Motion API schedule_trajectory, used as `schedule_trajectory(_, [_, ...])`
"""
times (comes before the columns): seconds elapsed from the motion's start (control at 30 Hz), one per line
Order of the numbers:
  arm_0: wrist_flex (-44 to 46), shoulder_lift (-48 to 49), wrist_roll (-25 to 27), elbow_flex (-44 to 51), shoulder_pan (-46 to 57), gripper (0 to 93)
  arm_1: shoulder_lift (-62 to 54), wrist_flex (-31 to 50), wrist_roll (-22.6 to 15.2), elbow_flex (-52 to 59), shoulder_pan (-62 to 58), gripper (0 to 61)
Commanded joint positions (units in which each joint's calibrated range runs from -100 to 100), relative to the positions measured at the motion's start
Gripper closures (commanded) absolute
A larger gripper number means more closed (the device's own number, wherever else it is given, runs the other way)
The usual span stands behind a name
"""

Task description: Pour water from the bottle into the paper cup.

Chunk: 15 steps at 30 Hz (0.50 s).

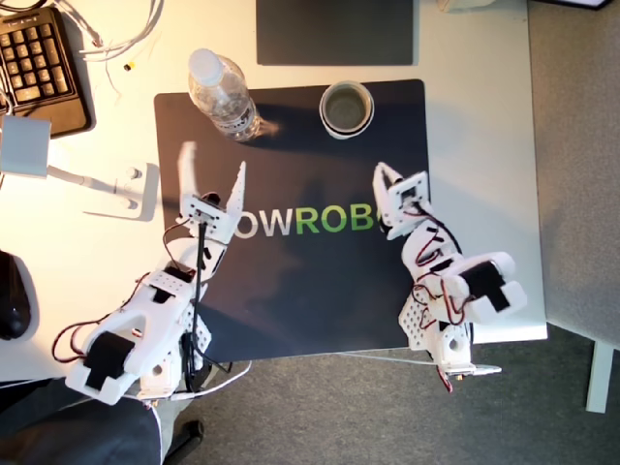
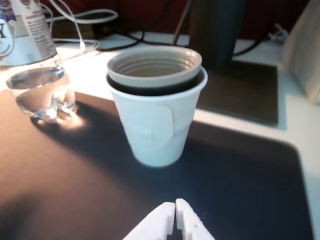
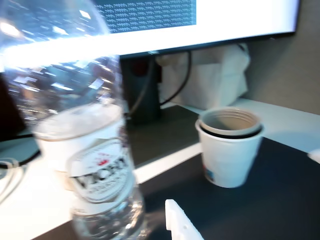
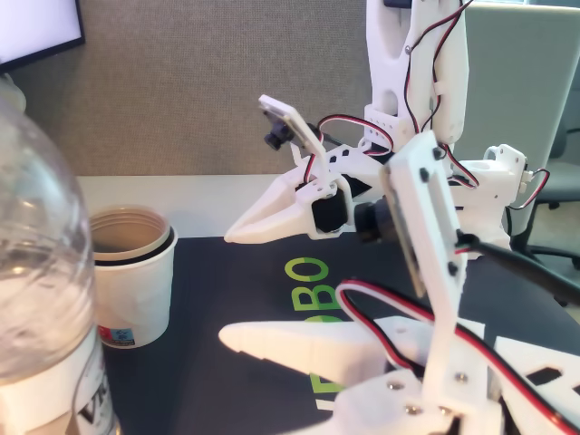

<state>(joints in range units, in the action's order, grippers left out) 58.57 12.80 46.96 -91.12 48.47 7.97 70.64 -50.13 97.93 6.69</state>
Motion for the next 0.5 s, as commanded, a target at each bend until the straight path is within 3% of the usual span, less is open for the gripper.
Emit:
schedule_trajectory(0.0, [3.06,-3.86,0.63,5.66,2.58,8.3,5.55,10.73,-3.27,-0.84,7.59,60.4])
schedule_trajectory(0.07, [3.39,-5.68,0.59,7.02,2.84,3.4,7.10,11.88,-3.27,-1.29,9.98,60.5])
schedule_trajectory(0.17, [3.22,-12.20,0.49,14.65,2.18,0.0,7.01,11.55,-1.95,-1.38,11.06,46.0])
schedule_trajectory(0.3, [2.57,-20.71,0.39,27.10,0.48,0.5,4.26,7.79,-2.20,-1.56,7.11,38.4])
schedule_trajectory(0.33, [0.86,-23.14,0.15,32.19,0.22,0.7,2.98,6.24,-1.37,-2.65,5.20,33.3])
schedule_trajectory(0.47, [-5.49,-27.49,-0.59,43.73,-0.04,2.3,1.09,2.40,-1.07,-6.02,0.18,32.9])
